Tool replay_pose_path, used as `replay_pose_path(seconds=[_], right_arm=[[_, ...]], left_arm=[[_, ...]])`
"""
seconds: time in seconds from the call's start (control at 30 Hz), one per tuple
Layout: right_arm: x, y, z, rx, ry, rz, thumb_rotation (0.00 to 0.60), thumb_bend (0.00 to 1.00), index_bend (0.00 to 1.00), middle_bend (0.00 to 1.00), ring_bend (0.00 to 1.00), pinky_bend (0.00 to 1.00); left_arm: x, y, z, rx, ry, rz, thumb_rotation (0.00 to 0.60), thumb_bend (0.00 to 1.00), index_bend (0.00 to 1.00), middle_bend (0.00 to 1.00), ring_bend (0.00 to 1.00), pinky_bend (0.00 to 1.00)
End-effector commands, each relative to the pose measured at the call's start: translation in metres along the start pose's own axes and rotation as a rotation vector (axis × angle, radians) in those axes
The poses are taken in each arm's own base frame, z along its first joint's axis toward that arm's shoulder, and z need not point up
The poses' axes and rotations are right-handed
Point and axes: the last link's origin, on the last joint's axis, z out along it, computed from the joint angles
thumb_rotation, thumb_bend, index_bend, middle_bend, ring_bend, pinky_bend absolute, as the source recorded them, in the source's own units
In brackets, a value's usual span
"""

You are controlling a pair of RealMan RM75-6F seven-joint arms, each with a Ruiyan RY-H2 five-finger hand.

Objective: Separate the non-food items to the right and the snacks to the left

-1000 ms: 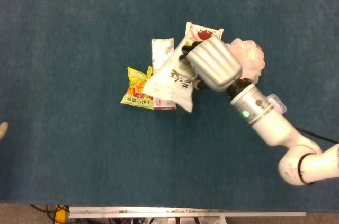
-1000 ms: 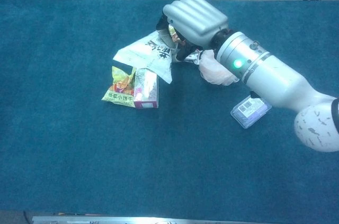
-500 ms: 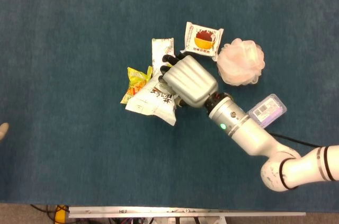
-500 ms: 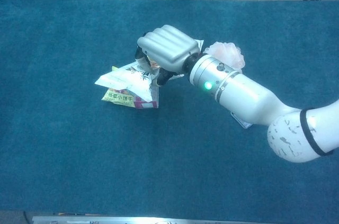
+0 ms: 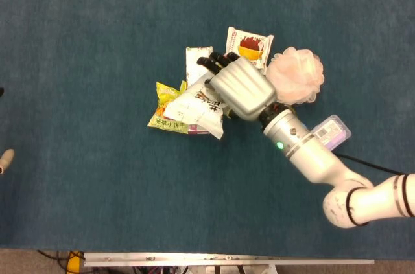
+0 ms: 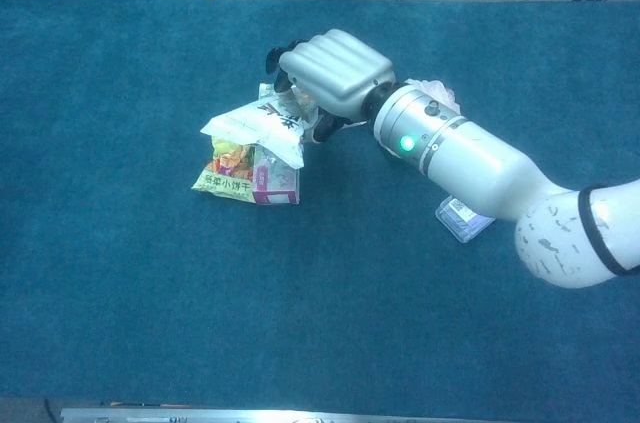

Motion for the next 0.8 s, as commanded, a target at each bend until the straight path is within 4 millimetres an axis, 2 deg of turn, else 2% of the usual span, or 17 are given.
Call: replay_pose_path(seconds=[0.03, 0.2, 0.27, 0.33, 0.37, 0.4, 0.47, 0.5, 0.8], right_arm=[[0.001, -0.009, 0.005, 0.007, 0.03, 0.008, 0.6, 0.47, 0.04, 0.23, 0.21, 0.35], [0.002, -0.021, 0.013, 0.009, 0.073, 0.03, 0.6, 0.46, 0.04, 0.22, 0.2, 0.35], [0.0, -0.027, 0.016, 0.013, 0.074, 0.042, 0.6, 0.44, 0.03, 0.2, 0.16, 0.33], [-0.003, -0.03, 0.018, 0.018, 0.058, 0.041, 0.6, 0.37, 0.01, 0.13, 0.1, 0.27], [-0.003, -0.032, 0.019, 0.02, 0.052, 0.042, 0.6, 0.31, 0.0, 0.09, 0.07, 0.24], [-0.003, -0.033, 0.019, 0.022, 0.047, 0.039, 0.6, 0.18, 0.0, 0.03, 0.03, 0.18], [-0.003, -0.035, 0.02, 0.02, 0.045, 0.03, 0.6, 0.03, 0.0, 0.0, 0.0, 0.14], [-0.003, -0.035, 0.021, 0.021, 0.044, 0.028, 0.6, 0.0, 0.0, 0.0, 0.0, 0.13], [0.0, -0.026, 0.02, -0.006, 0.062, 0.019, 0.6, 0.0, 0.0, 0.0, 0.0, 0.1]], left_arm=[[0.0, -0.002, -0.002, 0.007, -0.001, 0.0, 0.6, 0.23, 0.0, 0.01, 0.0, 0.03], [0.001, -0.004, -0.002, 0.012, -0.001, -0.001, 0.6, 0.23, 0.0, 0.01, 0.0, 0.03], [0.001, -0.005, -0.003, 0.013, -0.002, 0.001, 0.6, 0.23, 0.0, 0.01, 0.0, 0.03], [0.001, -0.005, -0.004, 0.014, -0.001, 0.001, 0.6, 0.23, 0.0, 0.01, 0.0, 0.03], [0.001, -0.005, -0.004, 0.014, 0.0, 0.001, 0.6, 0.23, 0.0, 0.01, 0.0, 0.03], [0.001, -0.005, -0.004, 0.015, 0.0, 0.001, 0.6, 0.23, 0.0, 0.01, 0.0, 0.03], [0.001, -0.005, -0.004, 0.016, 0.0, 0.001, 0.6, 0.23, 0.0, 0.01, 0.0, 0.03], [0.001, -0.005, -0.004, 0.016, -0.001, 0.0, 0.6, 0.23, 0.0, 0.01, 0.0, 0.03], [0.001, -0.004, -0.004, 0.013, -0.006, 0.002, 0.6, 0.23, 0.0, 0.01, 0.0, 0.03]])
